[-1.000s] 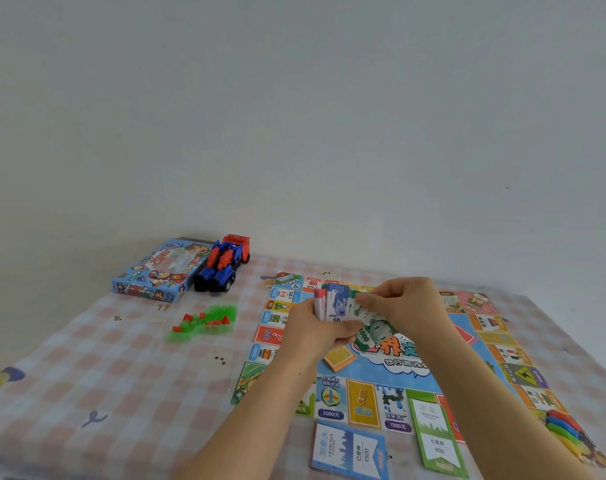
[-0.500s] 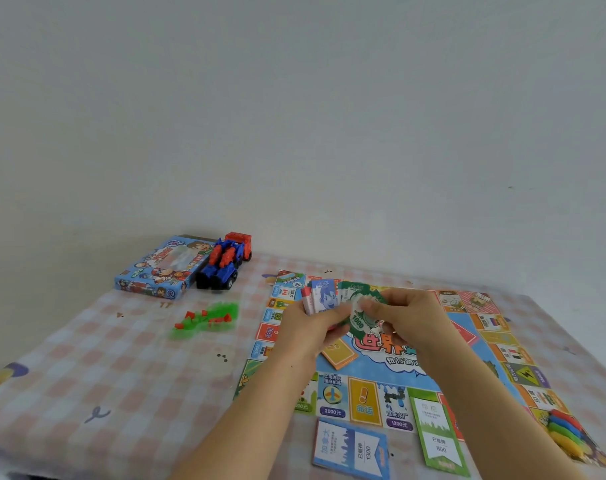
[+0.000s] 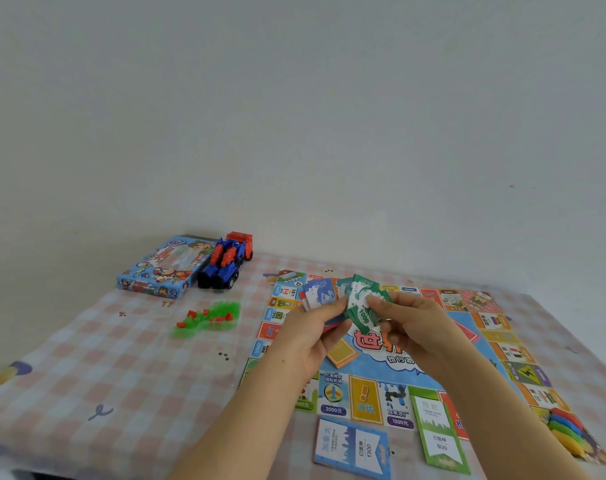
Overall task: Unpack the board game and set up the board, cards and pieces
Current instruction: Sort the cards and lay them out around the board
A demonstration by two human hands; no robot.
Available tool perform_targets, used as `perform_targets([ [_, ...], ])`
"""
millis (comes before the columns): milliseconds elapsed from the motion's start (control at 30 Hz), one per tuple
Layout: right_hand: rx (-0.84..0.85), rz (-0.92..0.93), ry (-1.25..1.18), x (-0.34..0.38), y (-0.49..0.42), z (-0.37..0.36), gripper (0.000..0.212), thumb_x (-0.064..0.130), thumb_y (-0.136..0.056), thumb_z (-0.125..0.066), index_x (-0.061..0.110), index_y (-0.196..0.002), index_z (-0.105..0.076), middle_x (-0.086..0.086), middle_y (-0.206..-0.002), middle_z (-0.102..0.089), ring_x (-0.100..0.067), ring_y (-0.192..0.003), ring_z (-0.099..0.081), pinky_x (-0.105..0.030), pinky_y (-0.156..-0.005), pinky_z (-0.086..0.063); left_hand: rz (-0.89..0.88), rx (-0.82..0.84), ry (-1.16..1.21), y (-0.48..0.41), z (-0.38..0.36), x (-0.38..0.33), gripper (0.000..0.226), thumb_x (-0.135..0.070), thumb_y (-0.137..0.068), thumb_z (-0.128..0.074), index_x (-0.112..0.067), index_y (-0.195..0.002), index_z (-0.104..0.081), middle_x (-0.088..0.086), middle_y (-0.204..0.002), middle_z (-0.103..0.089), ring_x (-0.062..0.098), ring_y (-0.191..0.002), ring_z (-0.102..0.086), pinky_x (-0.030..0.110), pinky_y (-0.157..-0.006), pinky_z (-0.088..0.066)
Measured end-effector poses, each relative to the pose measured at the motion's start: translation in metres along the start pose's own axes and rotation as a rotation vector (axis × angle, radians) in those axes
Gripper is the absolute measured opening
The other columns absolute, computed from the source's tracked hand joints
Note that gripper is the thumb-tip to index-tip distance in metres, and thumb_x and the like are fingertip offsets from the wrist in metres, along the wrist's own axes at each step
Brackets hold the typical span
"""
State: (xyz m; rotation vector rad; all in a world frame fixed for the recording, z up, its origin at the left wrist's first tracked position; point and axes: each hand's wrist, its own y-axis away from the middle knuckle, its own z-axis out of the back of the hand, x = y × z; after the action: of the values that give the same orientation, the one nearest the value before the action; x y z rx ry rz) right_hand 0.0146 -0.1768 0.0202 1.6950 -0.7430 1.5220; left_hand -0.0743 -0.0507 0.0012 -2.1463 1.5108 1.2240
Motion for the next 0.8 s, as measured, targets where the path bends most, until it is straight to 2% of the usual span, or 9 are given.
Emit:
perform_targets([
  [167, -0.052, 0.037, 0.061, -0.003, 0.0, 0.003, 0.01, 0.011, -0.079, -0.073, 0.004, -0.083, -0.068, -0.005, -0.065, -0.064, -0.011, -0.046, -0.05, -0.021, -0.045, -0.042, -0.111, -0.061, -0.121, -0.005, 0.004, 0.0, 0.008, 0.0, -0.079, -0.071, -0.005, -0.084, -0.067, 0.011, -0.084, -0.069, 0.017, -0.065, -0.064, 0.02, -0.048, -0.054],
  [267, -0.08, 0.071, 0.139, -0.004, -0.001, 0.001, 0.016, 0.015, -0.077, -0.076, 0.003, -0.085, -0.07, -0.005, -0.059, -0.062, -0.012, -0.045, -0.048, -0.023, -0.047, -0.041, -0.117, -0.038, -0.171, -0.005, 0.004, 0.002, 0.011, -0.003, -0.081, -0.071, -0.005, -0.091, -0.068, 0.017, -0.096, -0.071, 0.022, -0.077, -0.067, 0.022, -0.05, -0.055],
  [400, -0.09, 0.102, 0.176, -0.004, -0.003, -0.002, 0.019, 0.018, -0.076, -0.077, 0.005, -0.089, -0.072, -0.003, -0.051, -0.058, -0.013, -0.044, -0.043, -0.022, -0.044, -0.038, -0.087, 0.032, -0.225, -0.003, 0.003, 0.004, 0.007, -0.006, -0.083, -0.069, -0.009, -0.09, -0.067, 0.011, -0.088, -0.073, 0.017, -0.072, -0.069, 0.022, -0.051, -0.055],
  [500, -0.072, 0.107, 0.192, -0.005, -0.004, -0.003, 0.02, 0.018, -0.076, -0.077, 0.004, -0.089, -0.072, 0.0, -0.046, -0.054, -0.011, -0.042, -0.041, -0.021, -0.041, -0.035, -0.059, 0.067, -0.276, -0.002, 0.001, 0.005, 0.007, -0.009, -0.084, -0.068, -0.011, -0.09, -0.066, 0.009, -0.089, -0.072, 0.018, -0.077, -0.068, 0.021, -0.052, -0.055],
  [633, -0.11, 0.088, 0.173, -0.006, -0.006, 0.0, 0.02, 0.017, -0.076, -0.077, 0.005, -0.09, -0.071, -0.004, -0.05, -0.054, -0.011, -0.041, -0.038, -0.019, -0.036, -0.031, -0.071, 0.003, -0.41, -0.004, 0.002, 0.005, 0.009, -0.022, -0.085, -0.069, -0.019, -0.092, -0.065, 0.0, -0.086, -0.067, 0.011, -0.073, -0.06, 0.02, -0.051, -0.048],
  [733, -0.163, 0.086, 0.155, -0.007, -0.007, 0.006, 0.014, 0.015, -0.076, -0.077, 0.006, -0.087, -0.072, -0.004, -0.052, -0.057, -0.012, -0.04, -0.033, -0.02, -0.035, -0.028, -0.074, -0.051, -0.515, -0.006, 0.004, 0.003, 0.022, -0.033, -0.086, -0.067, -0.016, -0.101, -0.067, -0.001, -0.083, -0.063, 0.01, -0.07, -0.054, 0.019, -0.049, -0.041],
  [800, -0.198, 0.081, 0.121, -0.008, -0.008, 0.009, 0.014, 0.012, -0.077, -0.076, 0.005, -0.087, -0.071, -0.003, -0.051, -0.057, -0.012, -0.039, -0.03, -0.019, -0.034, -0.027, -0.068, -0.045, -0.526, -0.006, 0.005, 0.001, 0.017, -0.033, -0.086, -0.066, -0.018, -0.093, -0.064, -0.002, -0.075, -0.061, 0.011, -0.066, -0.052, 0.018, -0.047, -0.04],
])
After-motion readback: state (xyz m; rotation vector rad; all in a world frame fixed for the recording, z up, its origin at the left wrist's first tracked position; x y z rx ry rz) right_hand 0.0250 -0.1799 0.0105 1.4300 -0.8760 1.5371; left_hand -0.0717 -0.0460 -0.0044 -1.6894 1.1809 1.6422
